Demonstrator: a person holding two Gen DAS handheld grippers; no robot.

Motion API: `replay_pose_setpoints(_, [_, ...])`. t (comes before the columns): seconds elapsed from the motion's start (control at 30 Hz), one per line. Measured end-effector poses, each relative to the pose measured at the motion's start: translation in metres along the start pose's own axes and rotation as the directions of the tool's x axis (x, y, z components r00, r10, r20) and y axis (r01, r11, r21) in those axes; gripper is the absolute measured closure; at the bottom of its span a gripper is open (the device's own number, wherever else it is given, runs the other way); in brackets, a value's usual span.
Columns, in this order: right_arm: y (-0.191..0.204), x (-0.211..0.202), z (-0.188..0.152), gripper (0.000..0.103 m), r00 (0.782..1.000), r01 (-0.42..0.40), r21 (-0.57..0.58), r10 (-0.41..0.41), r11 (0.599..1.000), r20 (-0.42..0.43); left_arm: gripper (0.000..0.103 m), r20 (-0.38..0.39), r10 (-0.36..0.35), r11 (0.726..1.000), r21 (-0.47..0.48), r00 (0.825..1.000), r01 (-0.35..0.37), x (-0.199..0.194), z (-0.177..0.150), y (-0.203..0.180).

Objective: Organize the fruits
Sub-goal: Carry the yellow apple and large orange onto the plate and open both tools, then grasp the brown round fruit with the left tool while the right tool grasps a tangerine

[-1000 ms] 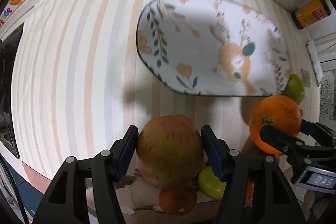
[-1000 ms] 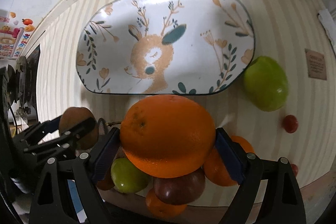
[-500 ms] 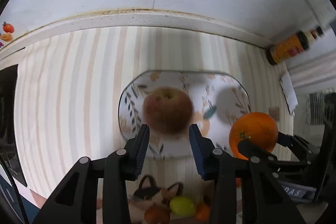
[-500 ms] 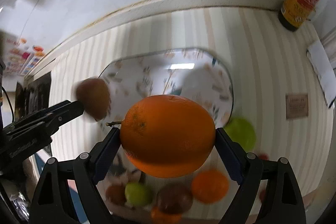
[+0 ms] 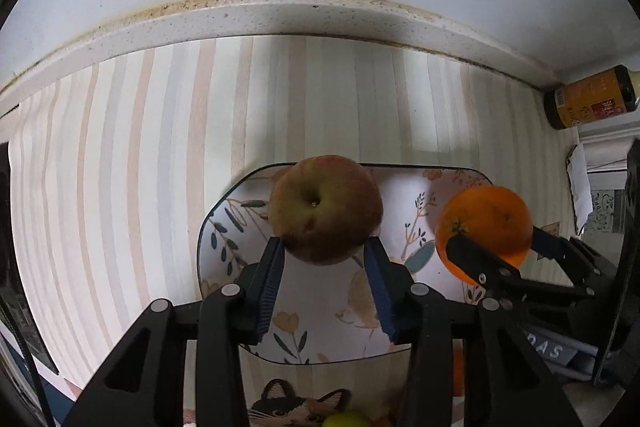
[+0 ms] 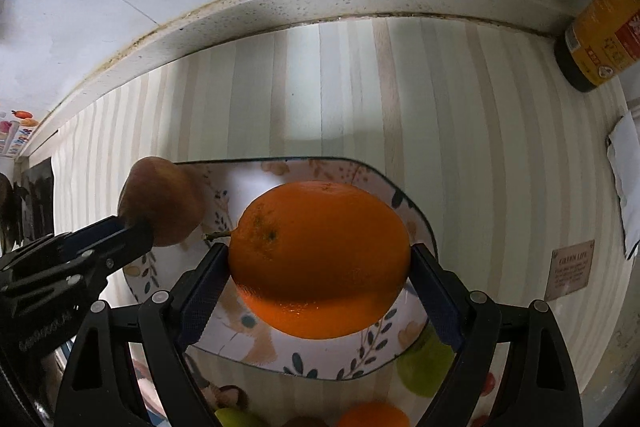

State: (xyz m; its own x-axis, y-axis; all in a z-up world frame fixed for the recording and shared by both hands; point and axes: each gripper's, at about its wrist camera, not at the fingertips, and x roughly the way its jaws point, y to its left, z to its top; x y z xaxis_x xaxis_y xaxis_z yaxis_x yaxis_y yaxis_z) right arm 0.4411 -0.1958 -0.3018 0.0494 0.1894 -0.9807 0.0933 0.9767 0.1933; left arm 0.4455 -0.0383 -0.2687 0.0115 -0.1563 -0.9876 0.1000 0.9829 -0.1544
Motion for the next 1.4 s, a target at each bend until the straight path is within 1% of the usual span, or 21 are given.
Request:
replay_pose_setpoints(0.1, [-0.002, 0.007, 0.007, 0.012, 1.0, -0.004, 0.004, 0.005, 1.0, -0.022, 0.063, -0.005, -0.001, 1.0, -0.011, 1.0, 0.001, -0.001, 0.002, 0.001])
replay_pose_setpoints(0.23, [-0.007, 0.013, 0.009, 0.011, 0.999, -0.017, 0.014, 0.017, 1.0, -0.033, 0.063, -0.015, 0.019, 1.0, -0.021, 1.0, -0.02, 0.001, -0.002, 0.001])
replay_pose_setpoints(0.33, [-0.013, 0.012, 0.01, 0.011, 0.998, -0.035, 0.039, 0.037, 0.999, -0.054, 0.064, -0.028, 0.028, 0.998, -0.048, 0.999, -0.029, 0.0, -0.006, 0.006])
replay_pose_setpoints(0.47, [-0.019, 0.012, 0.003, 0.011, 0.994, -0.053, 0.048, 0.057, 0.997, -0.089, 0.063, 0.003, 0.052, 0.996, -0.071, 0.999, -0.051, -0.012, -0.014, 0.009])
replay_pose_setpoints(0.5, [-0.02, 0.007, 0.0, 0.01, 0.996, -0.046, 0.038, 0.048, 0.998, -0.074, 0.059, 0.011, 0.053, 0.996, -0.078, 0.999, -0.052, -0.015, -0.016, 0.009])
replay_pose_setpoints(0.53, [-0.019, 0.004, -0.001, 0.009, 0.997, -0.039, 0.03, 0.04, 0.999, -0.06, 0.053, 0.021, 0.057, 0.995, -0.083, 0.998, -0.055, -0.018, -0.019, 0.01])
replay_pose_setpoints(0.57, [-0.019, -0.003, -0.004, 0.007, 0.999, -0.021, 0.015, 0.022, 1.0, -0.039, 0.049, 0.032, 0.069, 0.994, -0.086, 0.997, -0.066, -0.022, -0.023, 0.01])
replay_pose_setpoints(0.6, [-0.019, -0.008, -0.006, 0.007, 1.0, -0.013, 0.005, 0.013, 1.0, -0.026, 0.039, 0.042, 0.082, 0.993, -0.088, 0.996, -0.078, -0.024, -0.025, 0.009])
replay_pose_setpoints(0.63, [-0.019, -0.015, -0.01, 0.007, 1.0, -0.007, -0.007, 0.007, 1.0, -0.014, 0.026, 0.06, 0.098, 0.992, -0.089, 0.993, -0.093, -0.029, -0.03, 0.009])
replay_pose_setpoints(0.67, [-0.018, -0.02, -0.013, 0.007, 1.0, 0.0, -0.018, 0.0, 1.0, -0.005, 0.023, 0.067, 0.105, 0.991, -0.09, 0.992, -0.099, -0.03, -0.032, 0.007])
replay_pose_setpoints(0.7, [-0.016, -0.026, -0.017, 0.007, 1.0, 0.012, -0.03, -0.012, 0.999, 0.007, 0.017, 0.08, 0.114, 0.99, -0.093, 0.99, -0.106, -0.035, -0.038, 0.005])
replay_pose_setpoints(0.77, [-0.013, -0.038, -0.029, 0.007, 0.999, 0.039, -0.064, -0.037, 0.997, 0.036, 0.017, 0.099, 0.115, 0.989, -0.104, 0.988, -0.105, -0.043, -0.048, 0.004])
replay_pose_setpoints(0.9, [0.002, -0.052, -0.047, 0.007, 0.996, 0.066, -0.111, -0.057, 0.992, 0.075, 0.016, 0.149, 0.125, 0.986, -0.131, 0.981, -0.106, -0.059, -0.07, -0.001])
replay_pose_setpoints(0.93, [0.0, -0.06, -0.055, 0.007, 0.994, 0.075, -0.12, -0.064, 0.99, 0.092, 0.016, 0.164, 0.128, 0.985, -0.138, 0.978, -0.105, -0.064, -0.077, -0.002])
replay_pose_setpoints(1.13, [0.002, -0.104, -0.1, 0.007, 0.978, 0.11, -0.141, -0.082, 0.984, 0.191, 0.016, 0.258, 0.157, 0.981, -0.152, 0.953, -0.12, -0.102, -0.123, -0.014])
replay_pose_setpoints(1.2, [0.002, -0.117, -0.114, 0.007, 0.974, 0.1, -0.136, -0.069, 0.986, 0.213, 0.016, 0.284, 0.162, 0.981, -0.148, 0.945, -0.124, -0.112, -0.135, -0.016])
replay_pose_setpoints(1.27, [0.004, -0.128, -0.129, 0.007, 0.966, 0.112, -0.129, -0.077, 0.985, 0.247, 0.016, 0.317, 0.173, 0.981, -0.135, 0.933, -0.136, -0.126, -0.15, -0.017])
replay_pose_setpoints(1.33, [0.007, -0.139, -0.142, 0.007, 0.959, 0.108, -0.123, -0.07, 0.987, 0.275, 0.016, 0.34, 0.17, 0.983, -0.127, 0.925, -0.134, -0.138, -0.162, -0.018])
replay_pose_setpoints(1.4, [0.01, -0.149, -0.155, 0.007, 0.948, 0.129, -0.118, -0.087, 0.985, 0.306, 0.016, 0.357, 0.174, 0.983, -0.121, 0.918, -0.139, -0.146, -0.172, -0.018])
